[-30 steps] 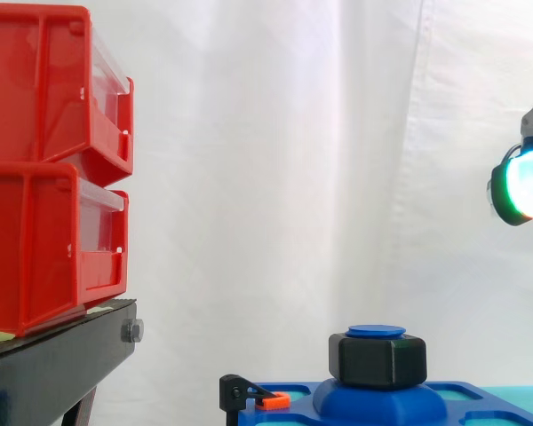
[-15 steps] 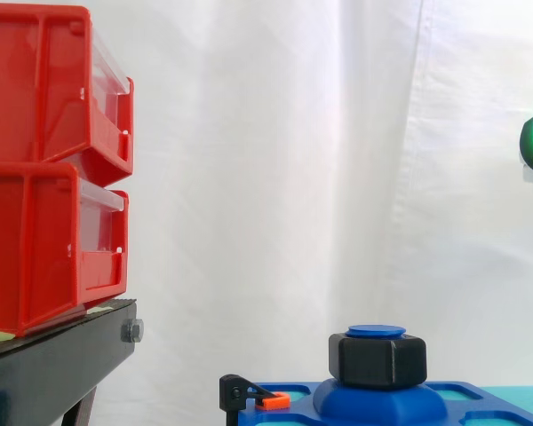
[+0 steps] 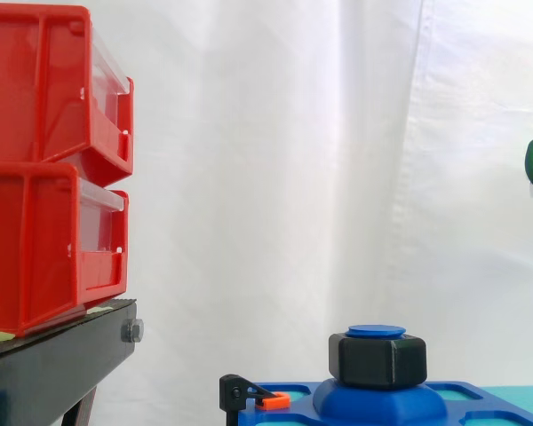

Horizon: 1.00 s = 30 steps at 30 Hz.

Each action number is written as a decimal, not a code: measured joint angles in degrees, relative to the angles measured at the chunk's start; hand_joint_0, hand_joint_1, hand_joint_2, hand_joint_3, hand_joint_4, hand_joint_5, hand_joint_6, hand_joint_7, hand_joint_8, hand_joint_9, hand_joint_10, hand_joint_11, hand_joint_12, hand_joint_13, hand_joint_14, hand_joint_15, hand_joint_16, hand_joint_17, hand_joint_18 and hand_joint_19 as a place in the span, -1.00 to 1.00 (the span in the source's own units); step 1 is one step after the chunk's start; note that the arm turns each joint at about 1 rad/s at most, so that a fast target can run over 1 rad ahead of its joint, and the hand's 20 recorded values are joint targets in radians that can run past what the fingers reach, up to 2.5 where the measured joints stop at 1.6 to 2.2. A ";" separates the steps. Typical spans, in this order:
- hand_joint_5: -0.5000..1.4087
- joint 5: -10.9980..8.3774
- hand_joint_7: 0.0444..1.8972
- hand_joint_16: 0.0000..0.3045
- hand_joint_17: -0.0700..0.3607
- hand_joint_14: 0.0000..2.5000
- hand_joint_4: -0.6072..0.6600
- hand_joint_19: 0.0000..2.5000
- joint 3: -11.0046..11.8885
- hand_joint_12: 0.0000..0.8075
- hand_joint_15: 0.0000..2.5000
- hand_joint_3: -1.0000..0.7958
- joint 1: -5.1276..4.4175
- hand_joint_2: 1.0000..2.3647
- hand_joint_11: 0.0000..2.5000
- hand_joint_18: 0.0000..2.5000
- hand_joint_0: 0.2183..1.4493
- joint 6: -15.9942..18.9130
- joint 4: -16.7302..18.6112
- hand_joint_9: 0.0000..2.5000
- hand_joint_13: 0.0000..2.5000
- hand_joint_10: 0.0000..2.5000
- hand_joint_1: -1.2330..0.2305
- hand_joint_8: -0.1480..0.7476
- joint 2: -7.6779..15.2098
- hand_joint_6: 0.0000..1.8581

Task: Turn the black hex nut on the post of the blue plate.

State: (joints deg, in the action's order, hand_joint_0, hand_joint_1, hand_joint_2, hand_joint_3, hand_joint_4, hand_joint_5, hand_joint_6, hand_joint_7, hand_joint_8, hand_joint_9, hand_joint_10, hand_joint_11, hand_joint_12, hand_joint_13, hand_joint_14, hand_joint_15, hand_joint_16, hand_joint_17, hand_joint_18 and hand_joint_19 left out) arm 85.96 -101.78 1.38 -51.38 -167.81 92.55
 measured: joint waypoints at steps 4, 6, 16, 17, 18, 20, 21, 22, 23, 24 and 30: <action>-0.70 0.00 -0.25 -0.68 -0.16 -1.00 0.31 -0.79 0.00 -0.05 -0.96 -0.44 0.01 -1.00 -1.00 -0.77 -0.53 -0.03 0.00 -0.72 -0.75 -1.00 -0.11 -0.03 0.00 -0.46; -0.70 0.00 -0.24 -0.68 -0.16 -1.00 0.31 -0.80 0.01 -0.06 -0.96 -0.44 0.01 -1.00 -1.00 -0.75 -0.52 -0.04 -0.01 -0.72 -0.74 -1.00 -0.10 -0.03 0.00 -0.46; -0.70 0.00 -0.24 -0.67 -0.15 -1.00 0.33 -0.81 0.00 -0.05 -0.94 -0.44 0.00 -1.00 -1.00 -0.71 -0.52 -0.04 -0.03 -0.69 -0.71 -1.00 -0.08 -0.02 0.00 -0.46; -0.70 0.00 -0.24 -0.67 -0.15 -1.00 0.33 -0.80 0.00 -0.05 -0.94 -0.44 -0.01 -1.00 -1.00 -0.70 -0.52 -0.04 -0.03 -0.68 -0.71 -1.00 -0.07 -0.02 0.00 -0.46; -0.70 0.00 -0.24 -0.67 -0.15 -1.00 0.33 -0.79 0.01 -0.05 -0.94 -0.44 -0.01 -1.00 -1.00 -0.71 -0.52 -0.04 -0.03 -0.68 -0.71 -1.00 -0.07 -0.02 0.00 -0.46; -0.69 0.00 -0.24 -0.67 -0.15 -1.00 0.33 -0.80 0.01 -0.05 -0.94 -0.44 0.00 -1.00 -1.00 -0.71 -0.52 -0.04 -0.04 -0.68 -0.70 -1.00 -0.07 -0.02 0.00 -0.46; -0.69 0.00 -0.24 -0.67 -0.16 -1.00 0.33 -0.79 0.01 -0.05 -0.94 -0.44 0.01 -1.00 -1.00 -0.71 -0.52 -0.04 -0.04 -0.68 -0.70 -1.00 -0.07 -0.02 0.00 -0.46; -0.69 0.00 -0.24 -0.67 -0.16 -1.00 0.33 -0.79 0.01 -0.05 -0.94 -0.44 0.00 -1.00 -1.00 -0.71 -0.51 -0.04 -0.04 -0.67 -0.70 -1.00 -0.07 -0.02 0.00 -0.46; -0.69 0.00 -0.24 -0.67 -0.16 -1.00 0.33 -0.79 0.01 -0.06 -0.94 -0.44 0.00 -1.00 -1.00 -0.71 -0.51 -0.04 -0.04 -0.67 -0.70 -1.00 -0.06 -0.02 0.00 -0.46; -0.69 0.00 -0.24 -0.67 -0.16 -1.00 0.33 -0.79 0.02 -0.06 -0.94 -0.44 0.00 -1.00 -1.00 -0.71 -0.51 -0.04 -0.04 -0.67 -0.70 -1.00 -0.06 -0.03 0.00 -0.46; -0.69 -0.01 -0.24 -0.68 -0.16 -1.00 0.32 -0.78 0.02 -0.06 -0.94 -0.44 0.01 -1.00 -1.00 -0.71 -0.51 -0.04 -0.05 -0.67 -0.70 -1.00 -0.06 -0.03 0.00 -0.46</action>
State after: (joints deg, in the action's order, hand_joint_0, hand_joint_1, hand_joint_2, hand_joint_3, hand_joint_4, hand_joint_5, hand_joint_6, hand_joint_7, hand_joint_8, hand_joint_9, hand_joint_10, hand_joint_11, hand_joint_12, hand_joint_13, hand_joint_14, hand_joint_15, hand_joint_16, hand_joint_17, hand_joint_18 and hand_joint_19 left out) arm 85.95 -101.76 1.39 -51.42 -167.86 92.55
